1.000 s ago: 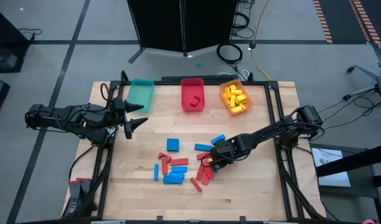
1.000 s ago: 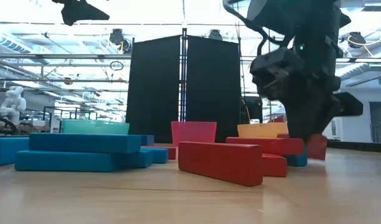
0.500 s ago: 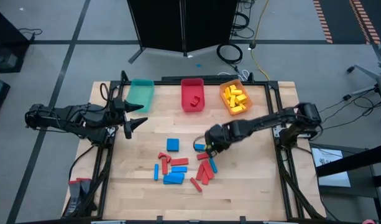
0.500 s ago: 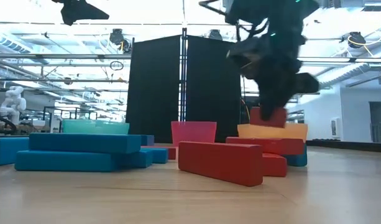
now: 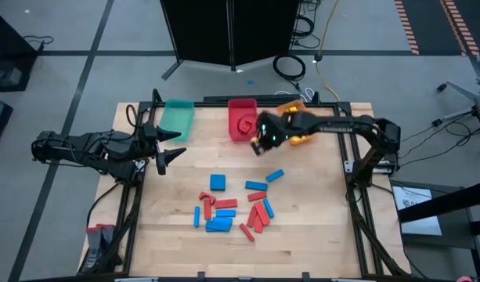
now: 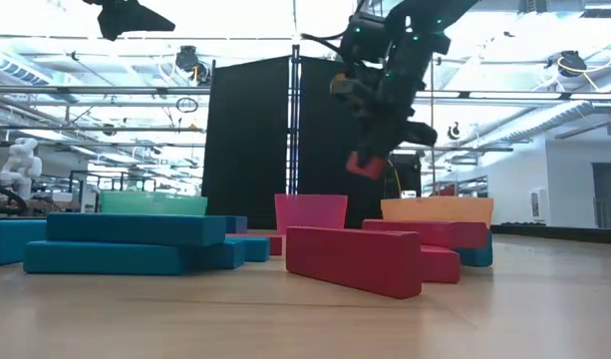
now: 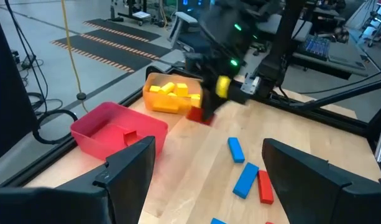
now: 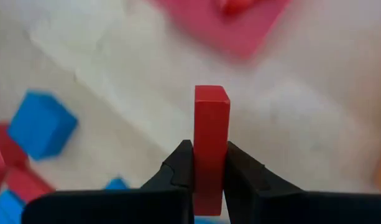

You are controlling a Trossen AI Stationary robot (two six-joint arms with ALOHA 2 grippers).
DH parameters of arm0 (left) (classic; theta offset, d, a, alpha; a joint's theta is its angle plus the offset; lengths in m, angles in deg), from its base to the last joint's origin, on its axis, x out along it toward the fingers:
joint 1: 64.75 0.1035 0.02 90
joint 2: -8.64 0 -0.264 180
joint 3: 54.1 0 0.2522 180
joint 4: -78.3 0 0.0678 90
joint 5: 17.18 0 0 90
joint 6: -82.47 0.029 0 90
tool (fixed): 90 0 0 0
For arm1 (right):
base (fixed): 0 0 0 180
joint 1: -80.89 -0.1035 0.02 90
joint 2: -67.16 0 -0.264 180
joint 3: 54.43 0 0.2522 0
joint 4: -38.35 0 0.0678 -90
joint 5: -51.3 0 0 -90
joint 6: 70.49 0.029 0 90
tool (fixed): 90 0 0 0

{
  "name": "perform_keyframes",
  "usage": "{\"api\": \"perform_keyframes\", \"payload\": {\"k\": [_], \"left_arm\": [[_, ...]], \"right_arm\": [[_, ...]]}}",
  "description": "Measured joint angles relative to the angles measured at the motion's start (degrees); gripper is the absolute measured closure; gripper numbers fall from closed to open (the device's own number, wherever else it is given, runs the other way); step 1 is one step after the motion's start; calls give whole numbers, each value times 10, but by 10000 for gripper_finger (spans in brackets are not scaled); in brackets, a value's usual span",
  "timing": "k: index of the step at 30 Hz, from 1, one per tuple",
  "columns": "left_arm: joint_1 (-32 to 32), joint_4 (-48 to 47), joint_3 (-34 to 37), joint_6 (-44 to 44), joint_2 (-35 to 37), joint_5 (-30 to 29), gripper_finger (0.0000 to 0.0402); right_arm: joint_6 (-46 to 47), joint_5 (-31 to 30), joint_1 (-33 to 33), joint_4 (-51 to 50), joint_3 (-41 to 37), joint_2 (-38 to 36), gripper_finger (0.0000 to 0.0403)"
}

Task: Sort blocks
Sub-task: Put the red block into the red bin

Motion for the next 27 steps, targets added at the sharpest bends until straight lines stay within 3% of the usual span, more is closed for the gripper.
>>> {"api": "perform_keyframes", "payload": {"k": [6, 21, 27], "left_arm": [[0, 0, 0, -1, 0, 0, 100], [0, 0, 0, -3, 0, 0, 100], [0, 0, 0, -4, 0, 0, 100]], "right_arm": [[-62, 0, 53, -12, 92, 41, 365], [-157, 33, 109, -111, 417, 297, 365], [-156, 34, 125, -147, 499, 370, 365]]}}
